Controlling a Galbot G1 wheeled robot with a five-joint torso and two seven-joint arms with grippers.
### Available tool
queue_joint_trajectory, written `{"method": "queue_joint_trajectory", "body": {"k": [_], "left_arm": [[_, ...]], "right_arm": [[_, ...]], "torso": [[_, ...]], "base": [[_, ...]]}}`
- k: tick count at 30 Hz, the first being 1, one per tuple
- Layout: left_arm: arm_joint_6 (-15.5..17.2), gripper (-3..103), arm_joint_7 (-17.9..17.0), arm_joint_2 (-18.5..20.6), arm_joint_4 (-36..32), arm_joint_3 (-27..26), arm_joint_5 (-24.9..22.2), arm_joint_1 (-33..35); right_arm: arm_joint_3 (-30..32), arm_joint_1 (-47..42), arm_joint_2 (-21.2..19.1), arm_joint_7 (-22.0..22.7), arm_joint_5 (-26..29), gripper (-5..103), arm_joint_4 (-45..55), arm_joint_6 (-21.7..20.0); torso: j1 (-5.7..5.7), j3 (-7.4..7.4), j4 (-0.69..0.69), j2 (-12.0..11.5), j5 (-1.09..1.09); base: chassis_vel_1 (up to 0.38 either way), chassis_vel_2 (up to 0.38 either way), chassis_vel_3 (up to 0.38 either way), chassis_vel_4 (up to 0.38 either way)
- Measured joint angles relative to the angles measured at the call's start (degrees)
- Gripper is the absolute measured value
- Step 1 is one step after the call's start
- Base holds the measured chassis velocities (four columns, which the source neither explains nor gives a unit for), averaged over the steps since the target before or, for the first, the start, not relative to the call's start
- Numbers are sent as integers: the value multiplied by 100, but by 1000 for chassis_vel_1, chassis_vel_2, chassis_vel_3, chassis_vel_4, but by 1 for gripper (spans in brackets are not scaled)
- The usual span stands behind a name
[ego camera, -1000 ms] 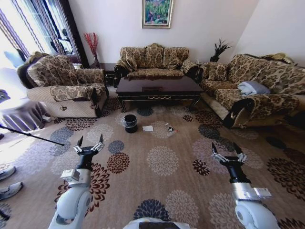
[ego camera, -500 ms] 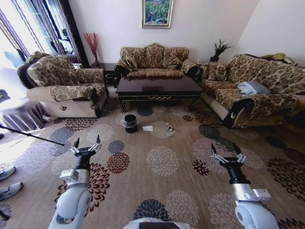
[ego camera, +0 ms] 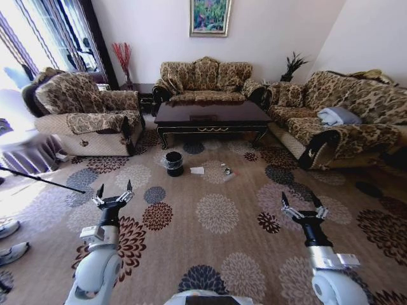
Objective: Move to the front of the table and pick up the trash from the floor, then place it into the trash bin.
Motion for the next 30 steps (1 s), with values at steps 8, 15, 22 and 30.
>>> {"method": "queue_joint_trajectory", "body": {"k": [8, 15, 22, 30], "left_arm": [[-5, 100, 11, 45, 4, -14, -25, 0], [0, 100, 16, 68, 61, -34, -46, -4], [40, 100, 32, 73, 2, -44, -49, 9], [115, 100, 58, 56, -202, -64, -90, 48]], "right_arm": [[1, -20, 84, 3, -21, 100, -9, 15], [-12, -25, 141, 85, -38, 100, -5, 28], [27, -30, 148, 71, -65, 100, 62, 34], [129, -108, 76, 101, -77, 100, 301, 29]], "torso": [[-112, -136, 0, -248, 0], [-202, -246, 0, -451, 0], [-280, -355, 0, -637, 0], [-394, -506, 0, -901, 0]], "base": [[0, 0, 0, 0], [0, 0, 0, 0], [0, 0, 0, 0], [0, 0, 0, 0]]}}
